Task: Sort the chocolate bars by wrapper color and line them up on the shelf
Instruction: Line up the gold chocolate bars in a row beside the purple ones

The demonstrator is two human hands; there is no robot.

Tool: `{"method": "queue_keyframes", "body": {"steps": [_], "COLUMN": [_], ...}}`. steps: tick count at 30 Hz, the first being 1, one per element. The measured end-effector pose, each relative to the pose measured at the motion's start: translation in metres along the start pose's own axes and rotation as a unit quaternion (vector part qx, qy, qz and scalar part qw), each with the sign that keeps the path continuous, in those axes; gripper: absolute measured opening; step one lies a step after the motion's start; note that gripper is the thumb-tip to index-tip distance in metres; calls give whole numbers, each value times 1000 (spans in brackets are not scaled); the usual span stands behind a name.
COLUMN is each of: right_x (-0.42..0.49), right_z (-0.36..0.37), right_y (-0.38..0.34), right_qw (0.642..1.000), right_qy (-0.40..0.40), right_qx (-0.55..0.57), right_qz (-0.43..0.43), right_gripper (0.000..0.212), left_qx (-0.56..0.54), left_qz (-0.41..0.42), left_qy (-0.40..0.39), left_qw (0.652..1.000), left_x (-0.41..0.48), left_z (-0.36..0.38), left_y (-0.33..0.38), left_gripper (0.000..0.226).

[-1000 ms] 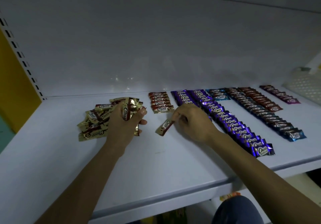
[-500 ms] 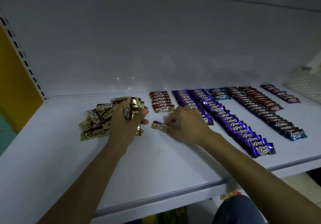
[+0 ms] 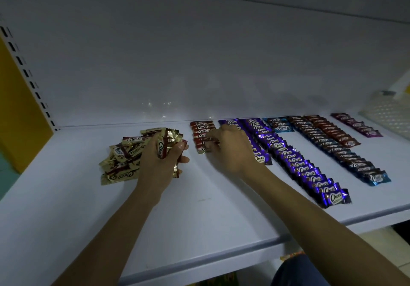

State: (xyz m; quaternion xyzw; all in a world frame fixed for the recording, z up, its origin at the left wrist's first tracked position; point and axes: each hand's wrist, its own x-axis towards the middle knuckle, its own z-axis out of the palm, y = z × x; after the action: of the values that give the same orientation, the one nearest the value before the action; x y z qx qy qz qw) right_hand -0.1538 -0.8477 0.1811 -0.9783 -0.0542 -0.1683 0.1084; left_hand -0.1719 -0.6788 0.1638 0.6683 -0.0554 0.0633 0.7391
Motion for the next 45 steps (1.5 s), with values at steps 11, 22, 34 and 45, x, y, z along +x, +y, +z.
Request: {"method": "queue_keyframes", "body": {"steps": [11,22,34,45], "right_x": [-43,-37,-62,-57], "right_z": [5,-4,-6,-19], "right_y": [-74,-60,4,-15], "right_qw": [892,834,985,996], "right_qy": [-34,-71,8,-61], "right_qx": [441,532,163,37], "right_qz": [94,130,-50,47], "right_gripper": [10,20,27,22], "left_qx": [-321,-335,-10,51], "left_qz": [-118,-128,17,22], "left_qy": [14,-41,5,-7], "left_qw": [940,933,1000,998], "left_x": [3,2,-2,-5], "left_z": [-6,-6,3,3], "left_y": [7,8,-7,-7], "left_gripper": [17,19,23,32]}}
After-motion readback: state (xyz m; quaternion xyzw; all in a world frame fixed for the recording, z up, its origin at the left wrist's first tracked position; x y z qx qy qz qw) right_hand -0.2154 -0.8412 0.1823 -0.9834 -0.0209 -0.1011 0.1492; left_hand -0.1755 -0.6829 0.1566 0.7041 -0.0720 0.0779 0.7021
